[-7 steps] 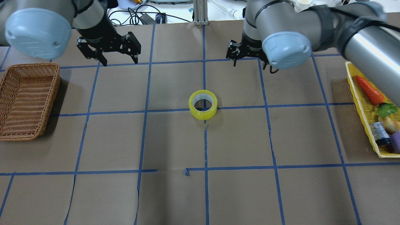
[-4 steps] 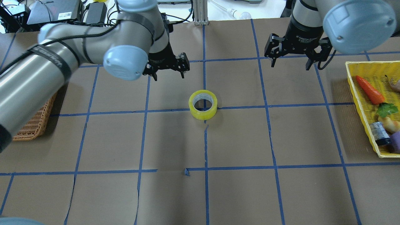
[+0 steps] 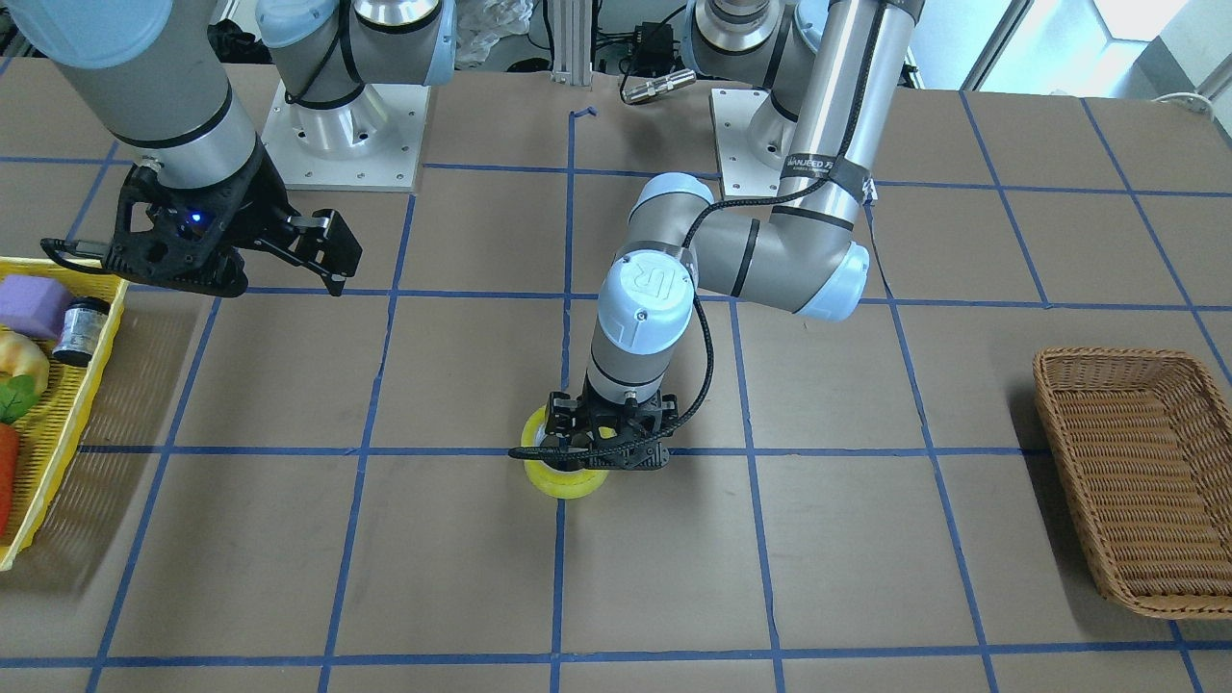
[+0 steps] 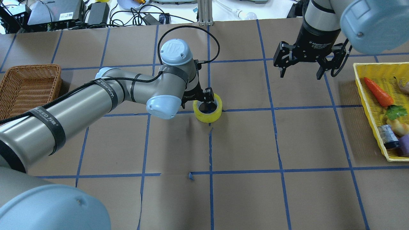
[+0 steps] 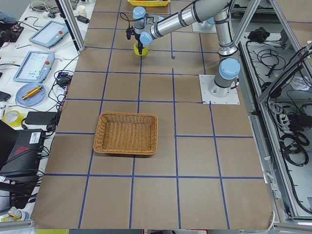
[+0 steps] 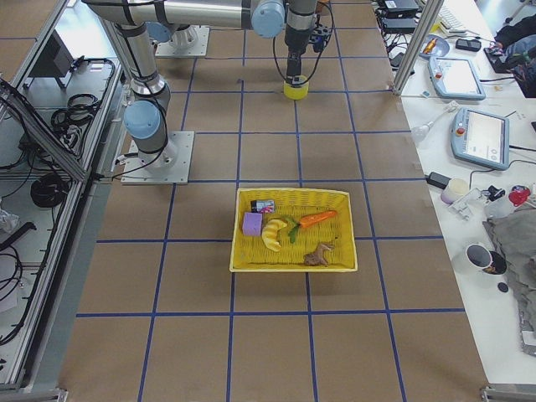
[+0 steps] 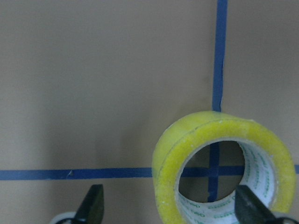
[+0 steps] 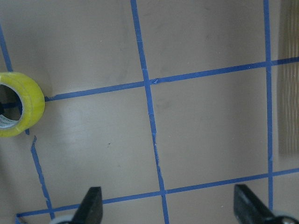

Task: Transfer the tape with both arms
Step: 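Reach the left gripper to the tape roll while the right gripper withdraws, then grasp the tape roll with the left gripper and lift it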

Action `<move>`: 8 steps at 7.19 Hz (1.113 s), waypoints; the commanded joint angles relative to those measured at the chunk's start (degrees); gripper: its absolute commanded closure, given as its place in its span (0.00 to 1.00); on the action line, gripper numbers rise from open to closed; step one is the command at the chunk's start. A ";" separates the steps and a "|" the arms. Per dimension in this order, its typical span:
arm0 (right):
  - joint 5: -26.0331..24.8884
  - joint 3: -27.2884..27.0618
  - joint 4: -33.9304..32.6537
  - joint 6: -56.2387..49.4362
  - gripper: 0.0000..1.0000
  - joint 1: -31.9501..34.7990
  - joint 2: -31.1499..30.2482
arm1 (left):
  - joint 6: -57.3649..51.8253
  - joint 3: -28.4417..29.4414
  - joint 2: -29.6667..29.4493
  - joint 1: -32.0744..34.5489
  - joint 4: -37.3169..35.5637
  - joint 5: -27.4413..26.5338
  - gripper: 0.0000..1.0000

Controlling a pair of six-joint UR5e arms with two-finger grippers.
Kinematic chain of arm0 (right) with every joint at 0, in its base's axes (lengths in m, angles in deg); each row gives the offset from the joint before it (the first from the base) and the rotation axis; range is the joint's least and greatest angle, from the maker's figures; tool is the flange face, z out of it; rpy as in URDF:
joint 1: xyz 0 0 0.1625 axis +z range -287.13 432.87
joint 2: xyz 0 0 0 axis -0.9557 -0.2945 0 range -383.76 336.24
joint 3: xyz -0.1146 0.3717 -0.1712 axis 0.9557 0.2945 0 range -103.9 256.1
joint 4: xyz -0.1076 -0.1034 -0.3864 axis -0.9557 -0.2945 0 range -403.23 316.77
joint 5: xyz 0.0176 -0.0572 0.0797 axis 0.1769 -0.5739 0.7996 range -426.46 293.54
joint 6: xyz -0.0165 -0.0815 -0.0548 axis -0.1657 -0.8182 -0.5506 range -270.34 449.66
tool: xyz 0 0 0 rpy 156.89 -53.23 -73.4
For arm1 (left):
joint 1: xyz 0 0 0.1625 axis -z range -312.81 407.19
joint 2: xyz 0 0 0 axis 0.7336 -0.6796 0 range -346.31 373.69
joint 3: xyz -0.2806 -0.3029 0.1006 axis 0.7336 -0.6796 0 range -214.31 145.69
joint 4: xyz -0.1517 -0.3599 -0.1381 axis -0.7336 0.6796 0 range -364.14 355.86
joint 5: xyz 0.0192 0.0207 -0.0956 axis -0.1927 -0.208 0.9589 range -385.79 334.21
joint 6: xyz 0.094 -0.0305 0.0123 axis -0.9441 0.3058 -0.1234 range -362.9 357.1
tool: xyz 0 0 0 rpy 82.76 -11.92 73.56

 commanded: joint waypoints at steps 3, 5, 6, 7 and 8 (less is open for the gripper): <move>4.76 4.10 -5.60 -2.03 0.00 -0.55 -0.63 | 0.19 -0.46 -0.23 0.29 -0.02 -0.53 1.00; 4.06 1.83 -3.00 -4.21 0.00 -0.29 -1.68 | 0.02 0.58 1.87 -0.32 4.70 -4.19 1.00; 2.93 1.82 -2.56 -7.71 0.00 -0.64 -2.21 | -0.33 2.59 3.36 -2.85 7.95 -6.14 1.00; 3.35 1.73 -2.46 -8.35 0.00 -0.30 -2.73 | -1.55 6.18 5.55 -6.71 14.51 -6.15 1.00; 2.92 1.73 -2.29 -8.53 0.00 -0.64 -2.74 | -7.83 10.65 7.58 -11.62 21.53 -6.33 1.00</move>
